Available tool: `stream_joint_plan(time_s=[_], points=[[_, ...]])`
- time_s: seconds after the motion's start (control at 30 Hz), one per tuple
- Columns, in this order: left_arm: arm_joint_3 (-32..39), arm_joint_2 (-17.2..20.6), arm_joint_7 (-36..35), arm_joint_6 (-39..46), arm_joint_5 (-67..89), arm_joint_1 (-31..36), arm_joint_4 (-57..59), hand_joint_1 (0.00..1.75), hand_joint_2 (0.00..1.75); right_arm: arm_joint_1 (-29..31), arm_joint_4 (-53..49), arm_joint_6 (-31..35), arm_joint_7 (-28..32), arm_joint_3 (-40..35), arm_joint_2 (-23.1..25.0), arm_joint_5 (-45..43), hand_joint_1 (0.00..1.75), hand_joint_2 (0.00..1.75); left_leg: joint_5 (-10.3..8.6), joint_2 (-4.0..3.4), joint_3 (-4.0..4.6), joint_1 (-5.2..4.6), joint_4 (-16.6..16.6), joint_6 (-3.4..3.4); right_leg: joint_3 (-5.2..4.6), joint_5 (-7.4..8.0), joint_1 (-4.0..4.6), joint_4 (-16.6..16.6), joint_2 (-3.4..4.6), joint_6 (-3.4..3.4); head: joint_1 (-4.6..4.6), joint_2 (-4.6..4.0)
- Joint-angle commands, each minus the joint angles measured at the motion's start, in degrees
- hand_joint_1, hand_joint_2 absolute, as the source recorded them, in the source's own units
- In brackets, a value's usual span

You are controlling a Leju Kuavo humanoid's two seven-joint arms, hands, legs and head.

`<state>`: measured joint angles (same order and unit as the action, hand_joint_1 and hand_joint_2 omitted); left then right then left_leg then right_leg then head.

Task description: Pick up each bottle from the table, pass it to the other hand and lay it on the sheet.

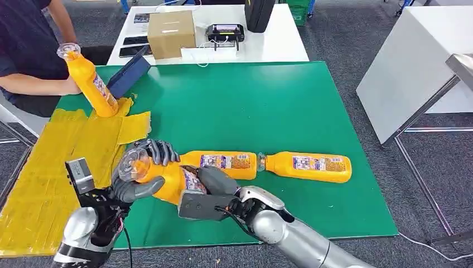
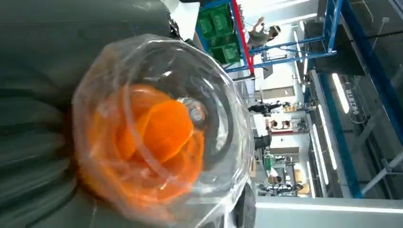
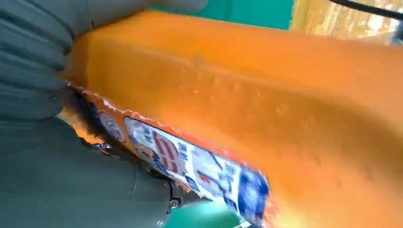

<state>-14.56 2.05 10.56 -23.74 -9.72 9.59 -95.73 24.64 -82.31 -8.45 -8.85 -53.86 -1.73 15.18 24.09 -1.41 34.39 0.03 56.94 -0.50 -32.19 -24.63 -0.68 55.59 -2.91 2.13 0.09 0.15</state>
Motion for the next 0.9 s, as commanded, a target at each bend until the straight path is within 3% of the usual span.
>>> stream_joint_plan(time_s=[0.03, 0.17, 0.43, 0.5, 0.67, 0.77, 0.9], points=[[4.1, 2.18, 3.56, 8.82, 16.71, 1.45, -1.11, 1.75, 1.75, -7.67, -9.18, 3.49, -0.55, 9.45, -3.97, 7.06, 0.0, 0.0, 0.11, 0.34, -0.21, 0.09, 0.04, 0.06, 0.31, -0.16, 0.05, -0.01, 0.08, -0.1, 0.0, 0.0], [7.23, 3.35, 4.49, 11.01, 22.07, 2.22, -0.75, 1.75, 1.75, -9.96, -13.07, 3.13, -0.56, 13.24, -5.95, 8.42, 0.0, 0.0, 0.06, 0.25, -0.07, 0.06, 0.04, 0.03, 0.17, -0.09, 0.03, 0.0, 0.04, -0.07, -0.02, 0.0], [6.93, 2.92, 4.6, 10.87, 22.33, 2.19, -0.58, 1.75, 1.75, -9.82, -12.47, 2.93, -0.56, 13.18, -5.27, 8.56, 0.0, 0.0, 0.05, 0.18, -0.08, 0.05, 0.04, 0.04, 0.13, -0.06, 0.02, 0.01, 0.13, -0.07, 0.0, 0.0], [7.59, 3.98, 5.0, 15.65, 29.06, 2.58, -0.61, 1.75, 1.75, -10.56, -14.06, 3.25, -0.58, 14.5, -6.29, 9.36, 0.0, 0.0, 0.04, 0.13, -0.08, 0.04, 0.03, 0.04, 0.12, -0.05, 0.01, 0.01, 0.14, -0.06, 0.0, 0.0], [11.62, 5.25, 5.39, 16.33, 31.07, 3.25, 1.85, 1.75, 1.75, -13.13, -17.94, 2.64, -0.43, 17.01, -8.37, 9.28, 0.0, 0.0, 0.09, 0.26, -0.12, 0.07, 0.09, 0.05, 0.2, -0.13, 0.04, 0.04, 0.11, -0.09, 0.0, 0.0], [10.67, 6.52, 6.48, 22.44, 41.5, 3.97, 2.09, 1.75, 1.75, -13.63, -17.66, 2.13, -0.56, 16.52, -8.46, 9.97, 0.0, 0.0, 0.06, 0.2, -0.18, 0.05, -0.01, 0.06, 0.22, -0.09, 0.01, -0.01, 0.13, -0.09, 0.0, 0.0], [6.26, 11.55, 4.56, 33.13, 64.22, 5.38, 2.35, 1.75, 1.75, -13.74, -18.9, 2.38, -0.7, 16.52, -9.05, 9.76, 0.0, 0.0, 0.05, 0.25, -0.12, 0.07, 0.04, 0.06, 0.17, -0.09, 0.04, 0.03, 0.09, -0.09, 0.0, 0.0]])
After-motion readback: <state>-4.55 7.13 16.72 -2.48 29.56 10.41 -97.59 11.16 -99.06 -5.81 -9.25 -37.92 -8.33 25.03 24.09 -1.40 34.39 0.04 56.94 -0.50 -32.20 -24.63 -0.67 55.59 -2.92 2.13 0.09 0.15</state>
